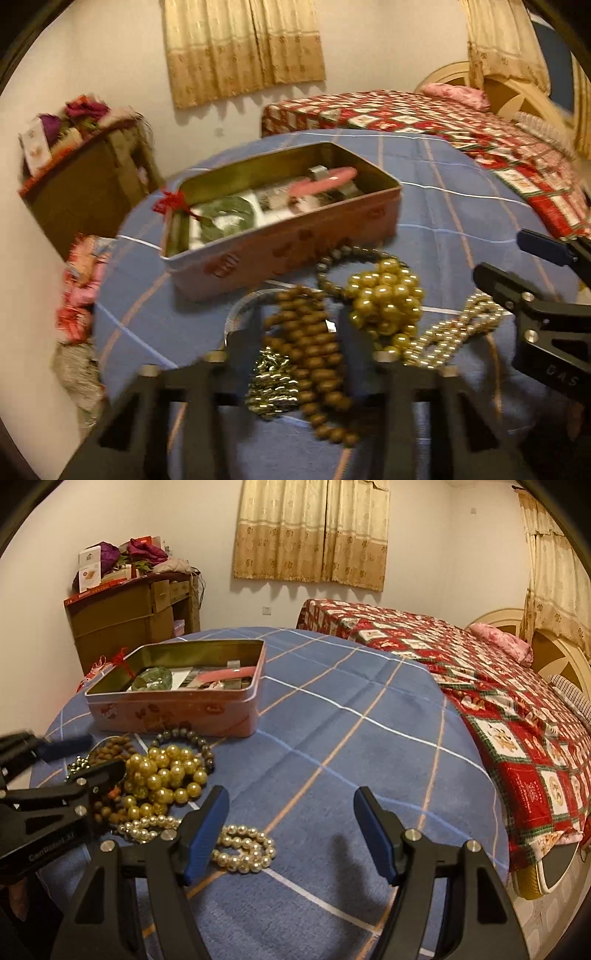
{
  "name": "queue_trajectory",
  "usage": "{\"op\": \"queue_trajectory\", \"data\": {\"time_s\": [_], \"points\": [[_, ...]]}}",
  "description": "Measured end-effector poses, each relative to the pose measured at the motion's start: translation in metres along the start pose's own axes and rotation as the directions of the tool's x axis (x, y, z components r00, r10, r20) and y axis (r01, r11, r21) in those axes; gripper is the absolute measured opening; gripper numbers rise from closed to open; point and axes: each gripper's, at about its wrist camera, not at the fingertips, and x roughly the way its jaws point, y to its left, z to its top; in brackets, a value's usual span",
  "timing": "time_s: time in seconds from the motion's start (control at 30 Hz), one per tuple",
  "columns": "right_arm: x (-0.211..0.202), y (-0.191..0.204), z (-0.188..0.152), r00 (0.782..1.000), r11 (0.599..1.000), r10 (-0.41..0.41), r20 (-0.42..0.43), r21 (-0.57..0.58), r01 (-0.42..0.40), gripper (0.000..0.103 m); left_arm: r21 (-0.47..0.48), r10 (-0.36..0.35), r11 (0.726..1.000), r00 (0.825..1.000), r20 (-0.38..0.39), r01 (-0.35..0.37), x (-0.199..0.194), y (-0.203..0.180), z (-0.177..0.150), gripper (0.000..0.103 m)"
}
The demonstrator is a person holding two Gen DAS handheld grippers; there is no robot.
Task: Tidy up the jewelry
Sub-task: 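Move both open tools back toward the bead strands beside the tin, then close the left tool on brown wooden beads while the right tool grips gold beads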
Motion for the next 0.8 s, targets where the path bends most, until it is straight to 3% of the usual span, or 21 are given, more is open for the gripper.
{"op": "queue_trajectory", "data": {"time_s": [0.03,0.13,0.2,0.4,0.53,0.6,0.63,0.7,0.73,0.77,0.8], "points": [[0.000,0.000,0.000,1.000,1.000,0.001,0.000,0.001,-0.001,0.073,0.004,-0.003,1.000,1.000,0.003,0.003,-0.001,-0.001,0.000,0.016],[0.000,0.002,0.001,1.000,1.000,0.010,0.003,0.005,-0.010,0.073,-0.007,-0.023,1.000,0.999,0.022,0.023,-0.010,0.003,0.003,0.014],[0.000,0.005,0.002,1.000,1.000,0.019,0.005,0.004,-0.019,0.073,-0.011,-0.016,1.000,0.999,0.037,0.017,-0.018,0.010,0.008,0.000],[-0.003,0.024,0.012,0.997,0.997,0.072,0.024,-0.021,-0.071,0.073,-0.065,-0.017,0.998,0.994,0.108,0.024,-0.045,0.035,0.022,0.000],[-0.005,0.039,0.018,0.992,0.991,0.126,0.028,-0.052,-0.124,0.073,-0.098,-0.017,0.995,0.994,0.108,0.028,-0.044,0.044,0.022,0.000],[-0.002,0.047,0.018,0.989,0.986,0.148,0.014,-0.074,-0.147,0.073,-0.107,0.020,0.994,0.996,0.091,-0.011,-0.039,0.046,0.019,0.001],[-0.001,0.049,0.017,0.989,0.986,0.146,0.010,-0.084,-0.145,0.073,-0.111,0.025,0.994,0.997,0.071,-0.017,-0.034,0.047,0.019,0.007],[0.007,0.054,0.015,0.989,0.984,0.146,-0.019,-0.104,-0.147,0.073,-0.118,0.040,0.992,0.998,0.044,-0.035,-0.028,0.049,0.015,0.044],[0.011,0.055,0.015,0.987,0.982,0.154,-0.038,-0.105,-0.157,0.072,-0.125,0.078,0.990,0.996,0.052,-0.071,-0.028,0.049,0.013,0.075],[0.015,0.056,0.014,0.986,0.981,0.161,-0.052,-0.104,-0.166,0.069,-0.129,0.102,0.987,0.993,0.066,-0.093,-0.030,0.050,0.010,0.088],[0.018,0.056,0.013,0.984,0.979,0.166,-0.063,-0.106,-0.172,0.064,-0.130,0.107,0.987,0.991,0.080,-0.096,-0.031,0.050,0.009,0.088]]}}
